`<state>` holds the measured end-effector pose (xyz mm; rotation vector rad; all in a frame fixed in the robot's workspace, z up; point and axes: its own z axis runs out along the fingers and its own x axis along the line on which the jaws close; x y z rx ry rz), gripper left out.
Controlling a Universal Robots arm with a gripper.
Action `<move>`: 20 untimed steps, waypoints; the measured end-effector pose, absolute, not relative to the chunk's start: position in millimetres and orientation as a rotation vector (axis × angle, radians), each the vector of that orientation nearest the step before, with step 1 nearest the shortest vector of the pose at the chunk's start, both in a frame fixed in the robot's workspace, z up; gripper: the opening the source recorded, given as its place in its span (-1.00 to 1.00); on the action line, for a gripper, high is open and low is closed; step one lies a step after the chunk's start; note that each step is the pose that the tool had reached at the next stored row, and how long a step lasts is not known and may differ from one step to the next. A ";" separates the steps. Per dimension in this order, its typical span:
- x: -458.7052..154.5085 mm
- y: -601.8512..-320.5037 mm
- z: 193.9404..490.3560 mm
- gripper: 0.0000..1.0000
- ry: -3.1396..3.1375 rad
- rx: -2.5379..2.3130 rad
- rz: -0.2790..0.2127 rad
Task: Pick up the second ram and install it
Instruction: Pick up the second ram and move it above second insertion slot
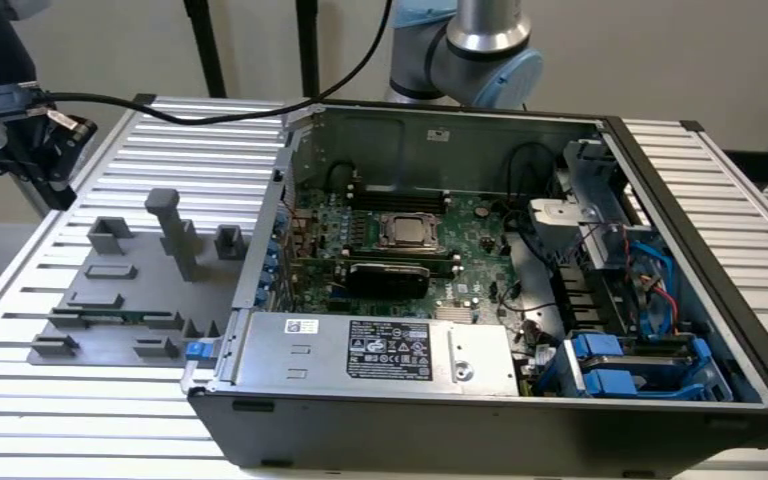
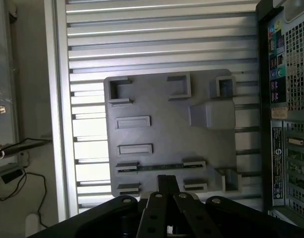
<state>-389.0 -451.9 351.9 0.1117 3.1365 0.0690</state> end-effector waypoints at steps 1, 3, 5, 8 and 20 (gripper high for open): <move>-389.0 -451.9 351.9 -0.79 3.136 0.112 0.069; -388.9 -451.9 351.9 -0.79 3.137 0.112 0.069; -388.9 -451.9 351.9 -0.79 3.136 0.112 0.069; -388.9 -451.5 351.4 -0.79 3.137 0.098 0.068; -388.9 -451.5 346.3 -0.79 3.134 -0.236 0.068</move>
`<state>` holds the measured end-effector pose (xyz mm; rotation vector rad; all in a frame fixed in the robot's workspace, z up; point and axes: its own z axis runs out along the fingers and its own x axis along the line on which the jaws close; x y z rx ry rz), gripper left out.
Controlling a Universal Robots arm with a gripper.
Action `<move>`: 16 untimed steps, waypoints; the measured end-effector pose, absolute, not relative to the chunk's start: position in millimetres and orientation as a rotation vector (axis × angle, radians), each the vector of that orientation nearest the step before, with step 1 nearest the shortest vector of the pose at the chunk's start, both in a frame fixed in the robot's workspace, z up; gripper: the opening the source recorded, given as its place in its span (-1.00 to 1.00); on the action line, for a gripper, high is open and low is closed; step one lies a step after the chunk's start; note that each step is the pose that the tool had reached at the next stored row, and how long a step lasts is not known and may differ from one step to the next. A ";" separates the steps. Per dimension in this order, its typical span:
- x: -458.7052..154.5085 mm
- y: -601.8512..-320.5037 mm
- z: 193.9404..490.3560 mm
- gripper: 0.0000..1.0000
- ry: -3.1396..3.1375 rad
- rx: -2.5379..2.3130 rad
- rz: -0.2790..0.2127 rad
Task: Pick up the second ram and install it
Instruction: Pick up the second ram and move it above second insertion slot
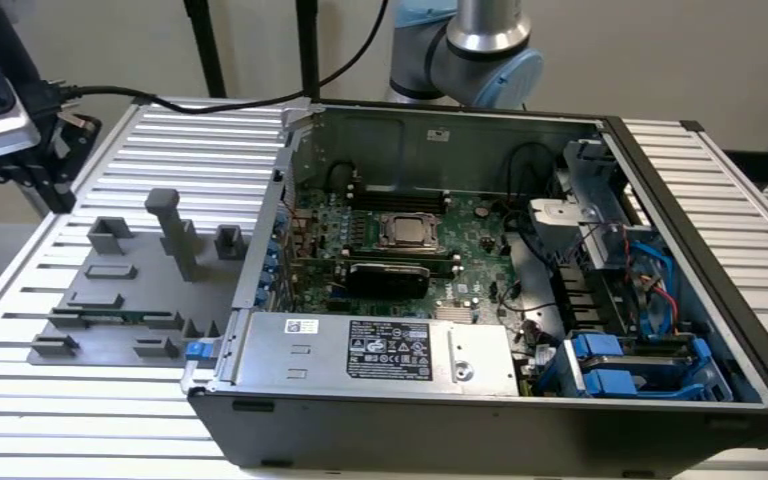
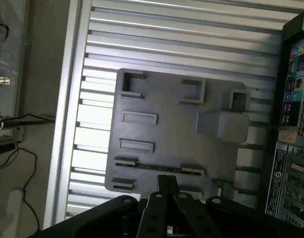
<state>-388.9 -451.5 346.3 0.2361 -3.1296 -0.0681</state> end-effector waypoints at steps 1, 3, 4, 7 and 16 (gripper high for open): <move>-388.9 -451.5 345.7 -0.79 -3.127 0.265 -0.068; -388.9 -451.5 344.5 -0.79 -3.121 0.323 -0.068; -388.9 -451.5 343.9 -0.79 -3.117 0.352 -0.068; -388.9 -451.5 341.6 -0.79 -3.101 0.464 -0.068; -388.9 -451.5 336.4 -0.79 -3.049 0.714 -0.067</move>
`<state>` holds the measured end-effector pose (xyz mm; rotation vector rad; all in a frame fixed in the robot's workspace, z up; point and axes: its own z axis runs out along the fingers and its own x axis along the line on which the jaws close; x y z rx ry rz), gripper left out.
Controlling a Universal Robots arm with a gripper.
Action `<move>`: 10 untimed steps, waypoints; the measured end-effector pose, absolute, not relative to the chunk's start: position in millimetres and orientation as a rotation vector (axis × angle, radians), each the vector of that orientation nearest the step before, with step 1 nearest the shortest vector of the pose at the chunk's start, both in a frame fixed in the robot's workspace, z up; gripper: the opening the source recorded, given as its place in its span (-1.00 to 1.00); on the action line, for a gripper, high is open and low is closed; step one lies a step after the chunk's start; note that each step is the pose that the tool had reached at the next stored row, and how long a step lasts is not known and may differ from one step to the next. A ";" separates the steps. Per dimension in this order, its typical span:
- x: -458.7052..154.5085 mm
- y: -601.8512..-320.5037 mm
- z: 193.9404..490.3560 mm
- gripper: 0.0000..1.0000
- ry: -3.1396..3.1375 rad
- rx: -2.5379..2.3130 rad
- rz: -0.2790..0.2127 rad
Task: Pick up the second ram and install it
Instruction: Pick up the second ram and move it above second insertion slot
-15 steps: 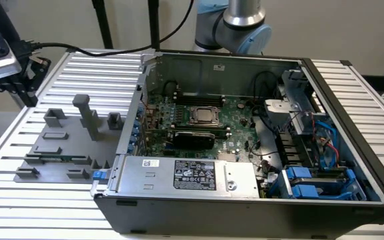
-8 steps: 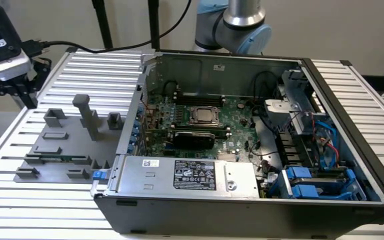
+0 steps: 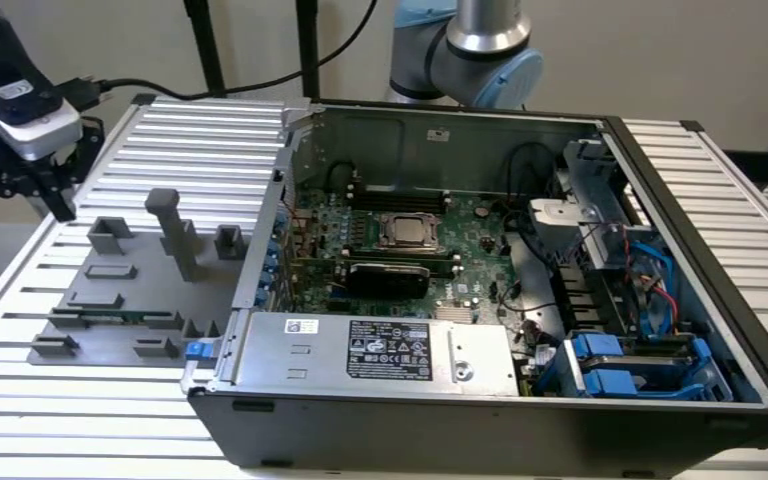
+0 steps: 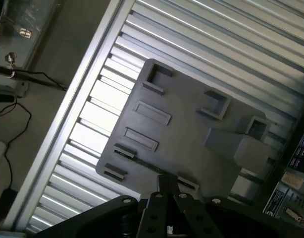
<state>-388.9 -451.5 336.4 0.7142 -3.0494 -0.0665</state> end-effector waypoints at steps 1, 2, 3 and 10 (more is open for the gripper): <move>-388.9 -451.5 335.8 -0.79 -3.042 0.742 -0.066; -388.9 -451.5 335.2 -0.79 -3.035 0.770 -0.066; -388.9 -451.5 334.7 -0.79 -3.028 0.797 -0.066; -388.9 -451.5 330.7 -0.79 -2.969 0.988 -0.065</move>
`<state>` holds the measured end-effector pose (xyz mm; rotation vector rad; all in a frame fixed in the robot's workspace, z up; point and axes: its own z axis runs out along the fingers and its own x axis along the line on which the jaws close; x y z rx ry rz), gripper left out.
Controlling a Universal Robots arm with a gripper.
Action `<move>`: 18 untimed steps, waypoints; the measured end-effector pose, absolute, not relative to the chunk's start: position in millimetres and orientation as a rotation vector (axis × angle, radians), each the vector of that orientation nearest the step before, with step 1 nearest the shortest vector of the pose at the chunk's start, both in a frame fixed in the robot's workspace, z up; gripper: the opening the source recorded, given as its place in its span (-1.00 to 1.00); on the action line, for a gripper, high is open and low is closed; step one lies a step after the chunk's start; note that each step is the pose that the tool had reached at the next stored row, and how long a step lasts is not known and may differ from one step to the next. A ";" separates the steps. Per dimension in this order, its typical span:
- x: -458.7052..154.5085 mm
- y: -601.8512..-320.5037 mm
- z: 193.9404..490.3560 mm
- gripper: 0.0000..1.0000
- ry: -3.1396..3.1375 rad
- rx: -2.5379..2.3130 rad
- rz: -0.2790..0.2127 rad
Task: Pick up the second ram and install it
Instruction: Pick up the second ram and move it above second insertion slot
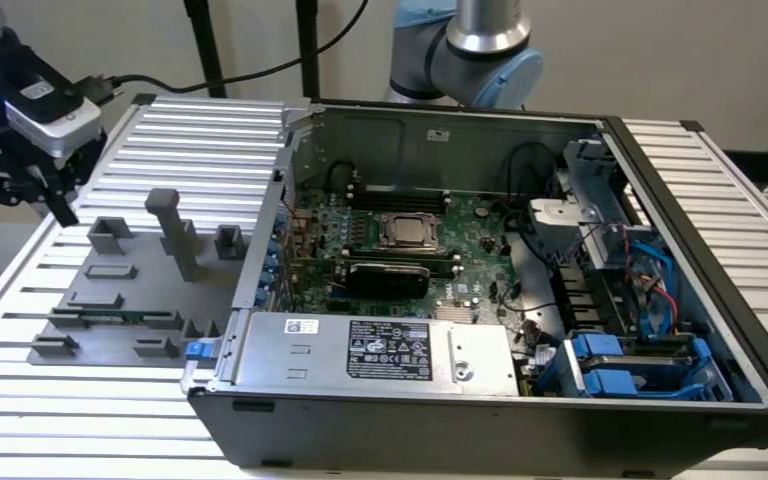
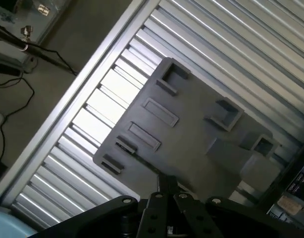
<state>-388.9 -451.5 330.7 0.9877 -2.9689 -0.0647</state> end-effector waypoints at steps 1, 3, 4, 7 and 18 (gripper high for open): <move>-388.9 -451.5 330.1 -0.79 -2.960 1.014 -0.064; -388.9 -451.5 328.9 -0.79 -2.940 1.068 -0.064; -388.9 -451.5 328.4 -0.79 -2.931 1.094 -0.064; -388.9 -451.4 326.7 -0.79 -2.899 1.175 -0.063; -388.9 -451.5 320.3 -0.79 -2.765 1.458 -0.059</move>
